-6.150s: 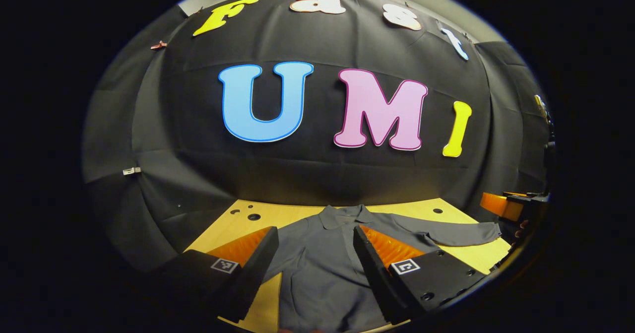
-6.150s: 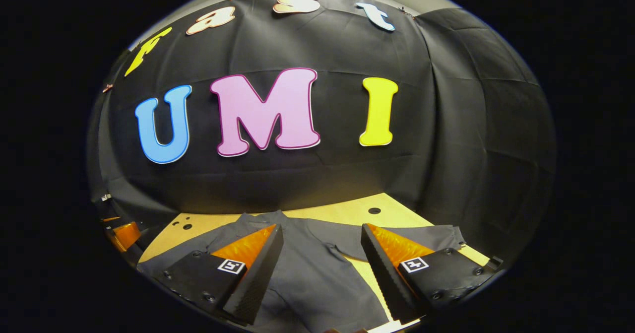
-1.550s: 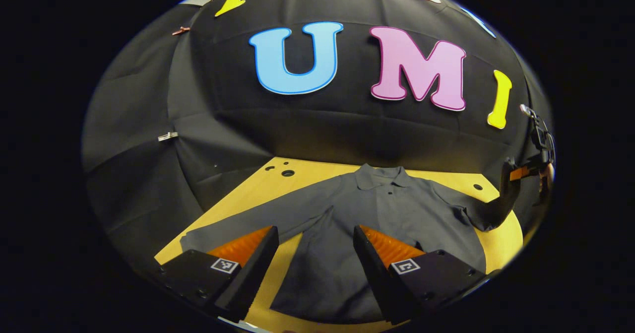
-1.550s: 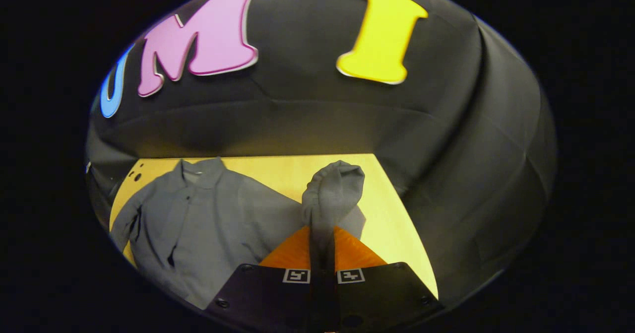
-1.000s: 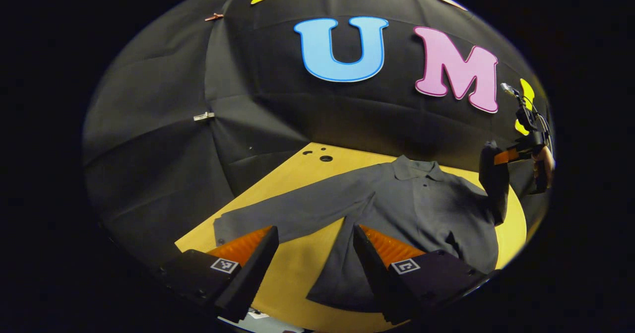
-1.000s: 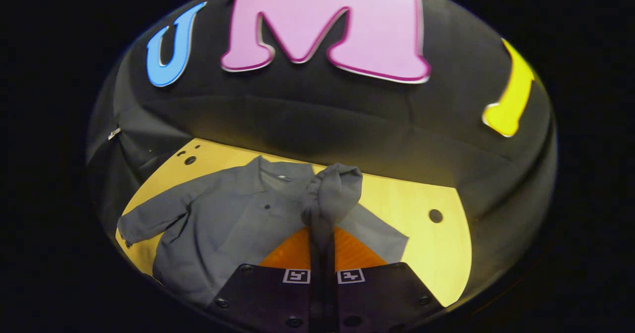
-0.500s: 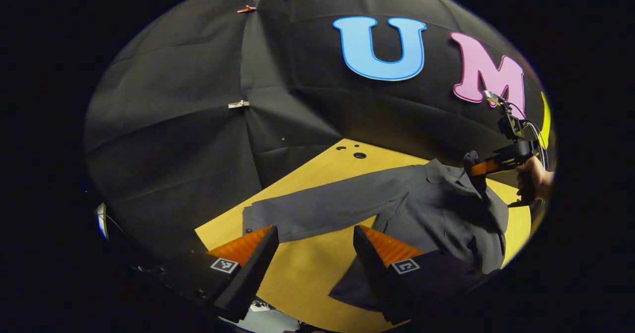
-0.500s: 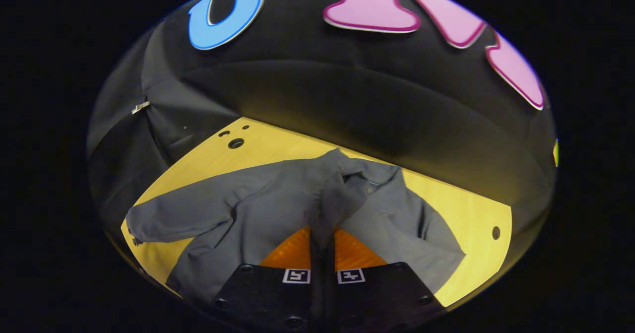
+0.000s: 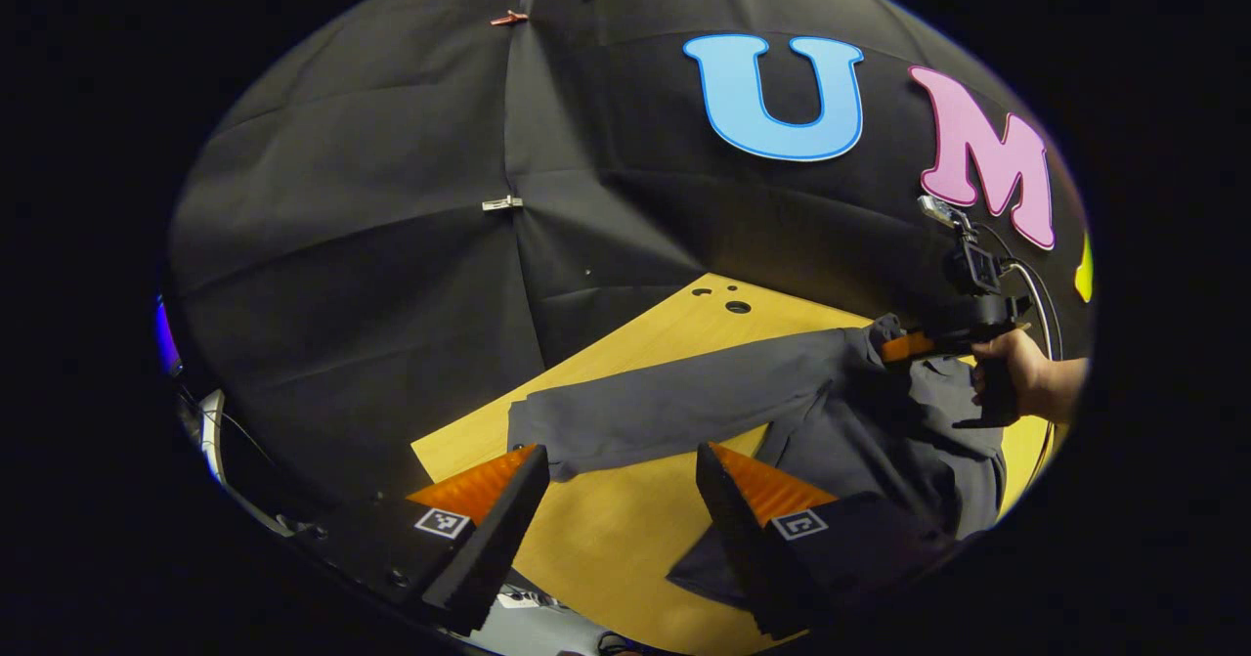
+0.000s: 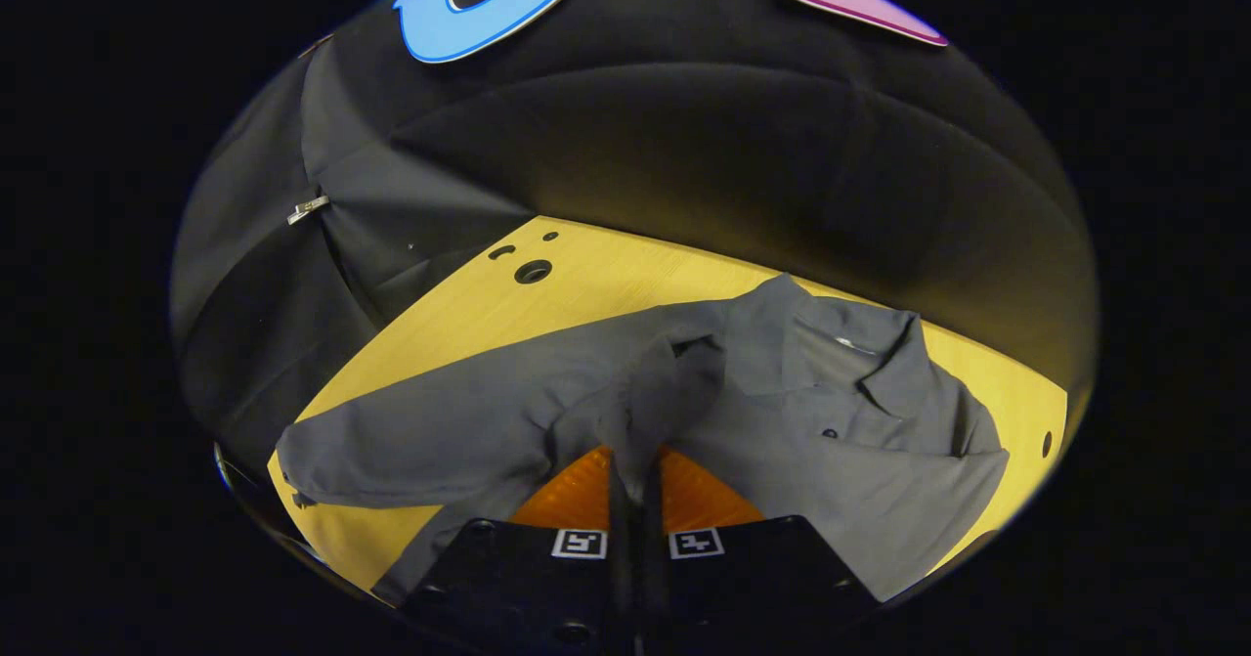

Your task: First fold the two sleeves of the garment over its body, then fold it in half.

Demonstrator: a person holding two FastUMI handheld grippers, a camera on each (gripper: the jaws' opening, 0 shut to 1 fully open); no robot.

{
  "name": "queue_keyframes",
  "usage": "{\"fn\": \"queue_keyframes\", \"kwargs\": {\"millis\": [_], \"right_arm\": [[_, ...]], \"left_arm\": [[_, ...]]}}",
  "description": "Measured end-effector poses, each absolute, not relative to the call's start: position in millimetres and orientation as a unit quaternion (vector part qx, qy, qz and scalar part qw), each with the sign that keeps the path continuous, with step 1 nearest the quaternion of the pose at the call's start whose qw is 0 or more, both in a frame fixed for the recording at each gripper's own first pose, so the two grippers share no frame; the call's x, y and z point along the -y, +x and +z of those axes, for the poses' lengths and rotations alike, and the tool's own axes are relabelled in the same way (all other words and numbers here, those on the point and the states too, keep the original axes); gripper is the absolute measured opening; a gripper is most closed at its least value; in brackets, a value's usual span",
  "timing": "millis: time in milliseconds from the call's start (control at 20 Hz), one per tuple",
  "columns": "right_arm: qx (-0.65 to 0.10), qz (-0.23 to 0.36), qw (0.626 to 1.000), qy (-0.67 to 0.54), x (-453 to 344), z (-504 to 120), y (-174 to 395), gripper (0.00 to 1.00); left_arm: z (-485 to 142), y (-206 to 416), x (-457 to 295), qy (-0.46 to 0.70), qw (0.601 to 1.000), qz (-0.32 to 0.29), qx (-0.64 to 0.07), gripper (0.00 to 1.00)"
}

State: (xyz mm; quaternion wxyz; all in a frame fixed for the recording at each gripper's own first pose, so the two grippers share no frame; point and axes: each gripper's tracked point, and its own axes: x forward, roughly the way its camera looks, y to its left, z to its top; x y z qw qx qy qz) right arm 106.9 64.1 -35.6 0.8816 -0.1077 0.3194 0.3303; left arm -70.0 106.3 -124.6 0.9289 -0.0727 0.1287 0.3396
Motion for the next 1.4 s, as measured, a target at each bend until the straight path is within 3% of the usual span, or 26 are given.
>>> {"fn": "queue_keyframes", "kwargs": {"millis": [100,200,400,550,850,1250,1400], "right_arm": [[-0.325,0.333,0.88,-0.097,-74,-38,103,0.15],[-0.335,0.335,0.876,-0.092,-79,-44,97,0.14],[-0.333,0.361,0.866,-0.09,-99,-40,76,0.53],[-0.337,0.347,0.868,-0.111,-93,-37,65,0.98],[-0.297,0.299,0.904,-0.074,-50,20,37,0.99],[-0.245,0.219,0.944,-0.041,84,95,-17,0.99],[-0.24,0.179,0.954,-0.024,135,102,-41,0.99]], "left_arm": [[-125,-69,-114,-0.067,0.929,0.342,-0.125,0.96],[-128,-73,-124,-0.071,0.926,0.348,-0.131,0.96],[-136,-76,-152,-0.08,0.923,0.352,-0.133,0.95],[-145,-74,-184,-0.084,0.919,0.359,-0.137,0.96],[-185,-60,-253,-0.123,0.907,0.369,-0.162,0.96],[-235,-22,-297,-0.134,0.91,0.327,-0.217,0.96],[-248,-8,-302,-0.141,0.905,0.324,-0.235,0.92]]}}
